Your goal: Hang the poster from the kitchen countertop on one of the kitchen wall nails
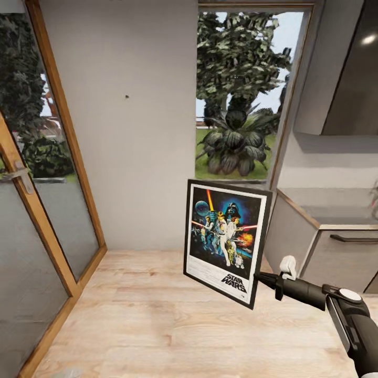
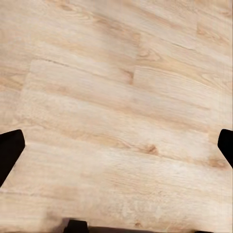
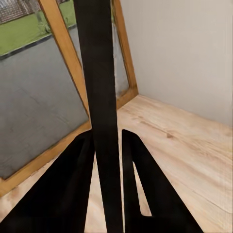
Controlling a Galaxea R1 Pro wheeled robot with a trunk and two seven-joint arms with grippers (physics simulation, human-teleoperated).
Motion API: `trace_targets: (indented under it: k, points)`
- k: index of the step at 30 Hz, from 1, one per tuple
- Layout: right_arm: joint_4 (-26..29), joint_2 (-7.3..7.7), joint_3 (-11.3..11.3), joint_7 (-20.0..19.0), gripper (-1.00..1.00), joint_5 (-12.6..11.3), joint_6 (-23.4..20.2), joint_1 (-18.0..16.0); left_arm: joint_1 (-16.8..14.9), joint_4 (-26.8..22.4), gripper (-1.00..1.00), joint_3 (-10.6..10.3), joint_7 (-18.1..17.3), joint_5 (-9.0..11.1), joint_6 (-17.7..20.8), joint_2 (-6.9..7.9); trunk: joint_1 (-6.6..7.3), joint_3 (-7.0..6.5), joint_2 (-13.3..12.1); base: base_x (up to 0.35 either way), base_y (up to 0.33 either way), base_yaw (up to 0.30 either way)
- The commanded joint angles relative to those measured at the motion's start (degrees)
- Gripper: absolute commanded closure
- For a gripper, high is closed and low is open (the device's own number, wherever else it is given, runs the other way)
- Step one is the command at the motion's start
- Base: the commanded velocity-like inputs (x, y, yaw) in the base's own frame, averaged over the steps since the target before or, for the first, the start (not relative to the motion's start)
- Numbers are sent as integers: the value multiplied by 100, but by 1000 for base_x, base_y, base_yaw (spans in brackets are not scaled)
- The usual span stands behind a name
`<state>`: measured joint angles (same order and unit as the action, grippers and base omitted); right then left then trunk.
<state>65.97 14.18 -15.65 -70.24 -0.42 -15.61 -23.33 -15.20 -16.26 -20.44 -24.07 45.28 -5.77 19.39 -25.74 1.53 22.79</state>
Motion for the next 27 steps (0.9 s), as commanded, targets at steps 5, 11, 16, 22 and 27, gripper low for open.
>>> trace_targets:
  k: [5,11,16,22,27]
  points:
    - [5,-2,-14,-34,100,-11,-73,-5,-9,9,-100,-48,-10,40,-31,3,-5,14,13,72,296,275]
    - [4,0,-17,-40,100,-12,-74,-5,-9,9,-100,-48,-10,38,-30,3,-5,14,13,85,321,77]
    - [4,0,-17,-42,100,-16,-74,-5,-9,9,-100,-48,-17,36,-30,3,-5,14,13,182,313,9]
    - [4,0,-17,-43,100,-19,-74,-5,-9,9,-100,-48,-18,34,-30,3,-5,14,13,239,283,1]
    - [4,-2,-17,-43,100,-20,-74,-5,-9,6,-100,-48,-18,35,-30,3,-5,14,13,249,277,0]
